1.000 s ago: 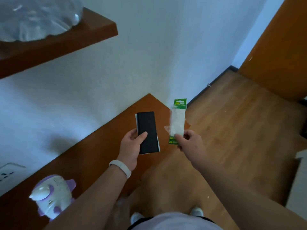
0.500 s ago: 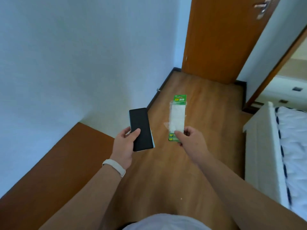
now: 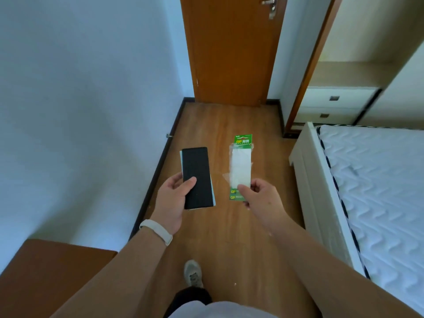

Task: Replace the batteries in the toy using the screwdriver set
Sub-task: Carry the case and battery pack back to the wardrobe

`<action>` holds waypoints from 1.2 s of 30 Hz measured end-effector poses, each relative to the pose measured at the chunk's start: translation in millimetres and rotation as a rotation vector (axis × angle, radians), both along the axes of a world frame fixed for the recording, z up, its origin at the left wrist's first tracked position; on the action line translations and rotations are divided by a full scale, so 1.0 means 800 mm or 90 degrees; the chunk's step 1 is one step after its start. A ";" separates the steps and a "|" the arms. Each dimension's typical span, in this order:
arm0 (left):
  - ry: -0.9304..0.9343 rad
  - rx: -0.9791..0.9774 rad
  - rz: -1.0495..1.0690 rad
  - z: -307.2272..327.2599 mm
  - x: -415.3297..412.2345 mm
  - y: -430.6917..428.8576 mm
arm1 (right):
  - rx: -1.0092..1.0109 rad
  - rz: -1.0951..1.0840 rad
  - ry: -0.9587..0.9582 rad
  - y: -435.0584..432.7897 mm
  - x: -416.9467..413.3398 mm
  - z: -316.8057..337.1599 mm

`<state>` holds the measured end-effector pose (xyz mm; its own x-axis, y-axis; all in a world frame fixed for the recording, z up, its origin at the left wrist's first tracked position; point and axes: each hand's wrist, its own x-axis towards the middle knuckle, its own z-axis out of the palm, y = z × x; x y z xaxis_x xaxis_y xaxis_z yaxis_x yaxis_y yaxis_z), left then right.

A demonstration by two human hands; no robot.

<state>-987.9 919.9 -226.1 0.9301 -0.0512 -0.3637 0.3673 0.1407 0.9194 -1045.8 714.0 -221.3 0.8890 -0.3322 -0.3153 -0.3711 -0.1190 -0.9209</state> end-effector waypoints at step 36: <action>0.056 -0.041 -0.315 -0.020 0.568 -0.244 | -0.029 -0.369 0.026 -0.191 0.451 0.001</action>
<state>-533.3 724.6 -242.1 0.7554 -0.5026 -0.4204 0.4794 -0.0135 0.8775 -685.3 561.0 -220.2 0.5461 -0.7745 -0.3192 -0.4220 0.0748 -0.9035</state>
